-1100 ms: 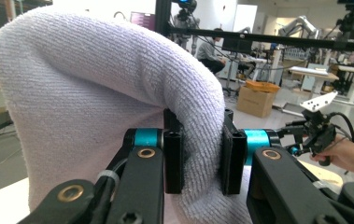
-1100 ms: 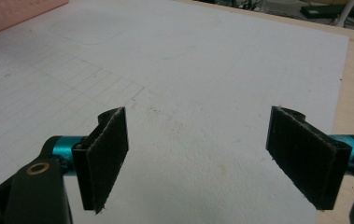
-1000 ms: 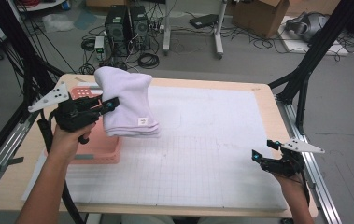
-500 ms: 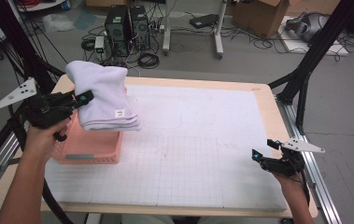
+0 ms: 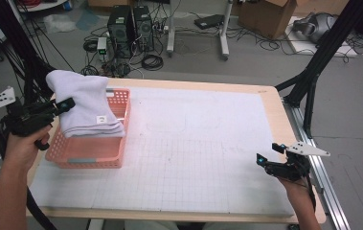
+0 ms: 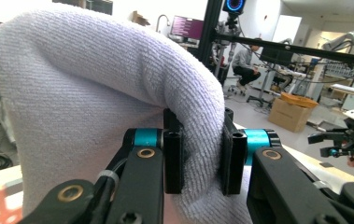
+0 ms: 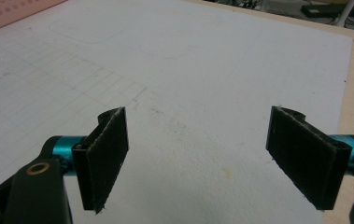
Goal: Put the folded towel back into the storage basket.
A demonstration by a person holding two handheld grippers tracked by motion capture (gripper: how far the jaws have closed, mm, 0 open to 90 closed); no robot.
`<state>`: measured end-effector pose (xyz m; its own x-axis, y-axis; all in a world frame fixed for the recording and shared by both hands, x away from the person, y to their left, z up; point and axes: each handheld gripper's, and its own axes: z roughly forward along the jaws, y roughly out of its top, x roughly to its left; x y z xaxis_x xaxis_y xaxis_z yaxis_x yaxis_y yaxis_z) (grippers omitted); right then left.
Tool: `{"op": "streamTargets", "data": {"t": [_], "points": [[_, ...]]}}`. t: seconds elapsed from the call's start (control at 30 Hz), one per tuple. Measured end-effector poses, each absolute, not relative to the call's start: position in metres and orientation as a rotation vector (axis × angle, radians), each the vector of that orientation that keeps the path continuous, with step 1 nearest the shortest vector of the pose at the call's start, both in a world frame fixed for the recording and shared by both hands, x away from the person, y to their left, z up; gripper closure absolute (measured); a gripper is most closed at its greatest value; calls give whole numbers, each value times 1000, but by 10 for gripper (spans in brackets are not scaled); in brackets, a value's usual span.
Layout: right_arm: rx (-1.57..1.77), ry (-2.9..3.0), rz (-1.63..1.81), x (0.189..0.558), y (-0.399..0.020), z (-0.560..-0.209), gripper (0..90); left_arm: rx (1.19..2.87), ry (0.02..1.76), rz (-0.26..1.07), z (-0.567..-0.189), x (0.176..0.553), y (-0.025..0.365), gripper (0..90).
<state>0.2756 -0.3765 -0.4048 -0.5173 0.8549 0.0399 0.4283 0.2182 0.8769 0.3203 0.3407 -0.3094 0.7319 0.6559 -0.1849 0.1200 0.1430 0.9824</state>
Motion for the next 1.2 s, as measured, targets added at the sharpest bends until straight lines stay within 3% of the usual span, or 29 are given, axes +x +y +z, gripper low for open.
{"op": "streamTargets", "data": {"t": [0.33, 1.2], "points": [[1180, 2045, 1227, 278, -376, -406, 202, 1427, 729, 416, -325, 322, 357, 753], [1196, 2037, 1233, 277, -378, -405, 202, 1518, 830, 328, -369, 338, 343, 736]]}}
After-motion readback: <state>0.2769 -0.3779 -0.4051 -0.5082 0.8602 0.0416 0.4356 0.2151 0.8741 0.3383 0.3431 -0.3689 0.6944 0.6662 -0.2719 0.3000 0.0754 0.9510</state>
